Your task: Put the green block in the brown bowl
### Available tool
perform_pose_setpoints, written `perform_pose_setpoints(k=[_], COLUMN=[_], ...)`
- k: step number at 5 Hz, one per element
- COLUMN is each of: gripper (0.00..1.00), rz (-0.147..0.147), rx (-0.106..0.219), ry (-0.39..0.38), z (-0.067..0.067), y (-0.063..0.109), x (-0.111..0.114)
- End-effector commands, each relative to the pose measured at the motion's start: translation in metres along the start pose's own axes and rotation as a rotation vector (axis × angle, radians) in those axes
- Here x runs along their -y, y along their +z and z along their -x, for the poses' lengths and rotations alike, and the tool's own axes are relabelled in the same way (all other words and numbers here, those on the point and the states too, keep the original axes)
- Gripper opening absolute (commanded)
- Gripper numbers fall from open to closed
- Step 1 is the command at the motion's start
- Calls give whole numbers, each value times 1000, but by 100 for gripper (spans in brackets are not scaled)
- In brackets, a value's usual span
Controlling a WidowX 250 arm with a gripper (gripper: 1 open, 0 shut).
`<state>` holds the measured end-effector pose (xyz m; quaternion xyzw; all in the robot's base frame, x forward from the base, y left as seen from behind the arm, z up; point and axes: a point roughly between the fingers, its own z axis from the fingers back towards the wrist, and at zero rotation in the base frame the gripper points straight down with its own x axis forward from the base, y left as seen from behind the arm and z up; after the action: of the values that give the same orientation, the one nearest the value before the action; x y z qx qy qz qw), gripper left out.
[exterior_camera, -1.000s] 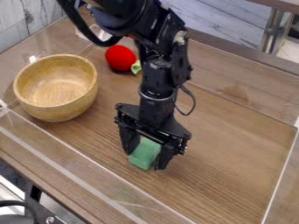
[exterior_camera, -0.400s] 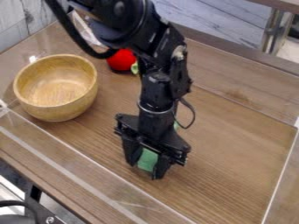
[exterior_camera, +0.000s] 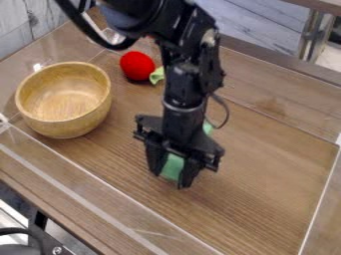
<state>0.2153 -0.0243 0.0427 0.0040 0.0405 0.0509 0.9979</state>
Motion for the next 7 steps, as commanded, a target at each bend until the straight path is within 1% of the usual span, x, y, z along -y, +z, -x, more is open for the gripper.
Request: perform_pose_setpoints(k=[1,2,3,4,5,7], gripper=[0,0,0,0,0,0], rz=[17,15,16,15,28,35], rx=[72,92,134,165,178,193], ry=[-53,0,65,127,168,126], z=[-20,-19,-17,-19,-24,-29], y=[16,30,54,62,57,76], x=[-7,-15,-29,-48,-40,-52])
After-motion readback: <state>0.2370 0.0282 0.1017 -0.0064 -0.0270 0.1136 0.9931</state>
